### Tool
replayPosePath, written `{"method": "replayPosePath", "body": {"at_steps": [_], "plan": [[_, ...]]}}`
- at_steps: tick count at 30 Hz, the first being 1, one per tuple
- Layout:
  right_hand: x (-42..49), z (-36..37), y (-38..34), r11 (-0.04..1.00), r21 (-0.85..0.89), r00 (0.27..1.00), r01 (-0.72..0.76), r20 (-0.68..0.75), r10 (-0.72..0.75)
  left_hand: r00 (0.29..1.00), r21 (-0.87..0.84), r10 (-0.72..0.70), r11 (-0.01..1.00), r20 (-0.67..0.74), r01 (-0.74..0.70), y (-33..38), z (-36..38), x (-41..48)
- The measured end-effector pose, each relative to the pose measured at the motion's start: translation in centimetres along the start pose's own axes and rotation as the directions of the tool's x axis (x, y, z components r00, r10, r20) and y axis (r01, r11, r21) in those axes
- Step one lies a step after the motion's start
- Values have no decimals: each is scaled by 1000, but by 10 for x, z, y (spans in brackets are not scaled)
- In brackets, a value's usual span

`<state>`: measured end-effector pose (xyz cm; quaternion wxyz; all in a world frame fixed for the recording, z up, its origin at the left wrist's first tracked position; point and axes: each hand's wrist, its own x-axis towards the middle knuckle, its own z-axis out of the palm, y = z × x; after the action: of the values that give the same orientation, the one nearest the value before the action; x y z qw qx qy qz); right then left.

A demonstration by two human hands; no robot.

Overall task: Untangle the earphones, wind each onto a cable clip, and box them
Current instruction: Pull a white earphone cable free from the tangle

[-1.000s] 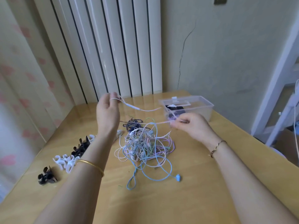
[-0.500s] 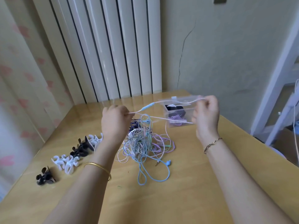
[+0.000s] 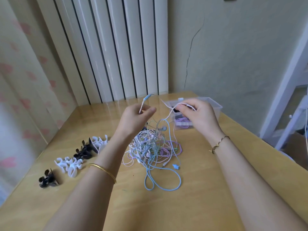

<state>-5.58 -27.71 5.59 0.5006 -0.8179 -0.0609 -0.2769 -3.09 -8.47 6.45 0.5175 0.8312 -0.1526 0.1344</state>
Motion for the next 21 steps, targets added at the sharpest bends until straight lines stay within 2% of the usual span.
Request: {"method": "replayPosePath", "body": {"at_steps": [5, 8, 11, 14, 15, 16, 17, 18, 19, 20, 21], "plan": [[14, 6, -21, 992, 34, 992, 124, -16, -124, 989, -62, 24, 998, 144, -15, 6, 10, -2], [17, 5, -36, 969, 217, 991, 119, -83, -103, 981, 22, -18, 1000, 195, 14, 3, 14, 0], [18, -1, -48, 909, 408, 989, 87, -147, -29, 975, 129, -55, 991, 215, 27, -4, 17, 2], [18, -7, -48, 825, 565, 987, -8, -128, 98, 979, 237, -68, 971, 191, 22, -12, 16, 4], [16, -9, -47, 796, 603, 982, -53, -113, 152, 981, 263, -78, 964, 178, 29, -15, 15, 4], [14, -11, -43, 812, 578, 975, -77, -127, 183, 983, 285, -96, 957, 155, 48, -18, 13, 4], [13, -14, -40, 886, 458, 971, -76, -166, 169, 986, 308, -117, 948, 123, 74, -22, 11, 5], [12, -17, -35, 971, 233, 975, -59, -194, 106, 988, 334, -134, 937, 79, 101, -24, 10, 5], [10, -22, -33, 997, -60, 986, -45, -161, 35, 989, 355, -146, 926, 29, 126, -27, 7, 6], [9, -26, -30, 933, -357, 998, -45, -65, 23, 988, 369, -153, 917, -24, 152, -29, 4, 8], [6, -29, -31, 800, -599, 993, -40, 62, 96, 984, 371, -159, 911, -84, 179, -31, 1, 9]]}}
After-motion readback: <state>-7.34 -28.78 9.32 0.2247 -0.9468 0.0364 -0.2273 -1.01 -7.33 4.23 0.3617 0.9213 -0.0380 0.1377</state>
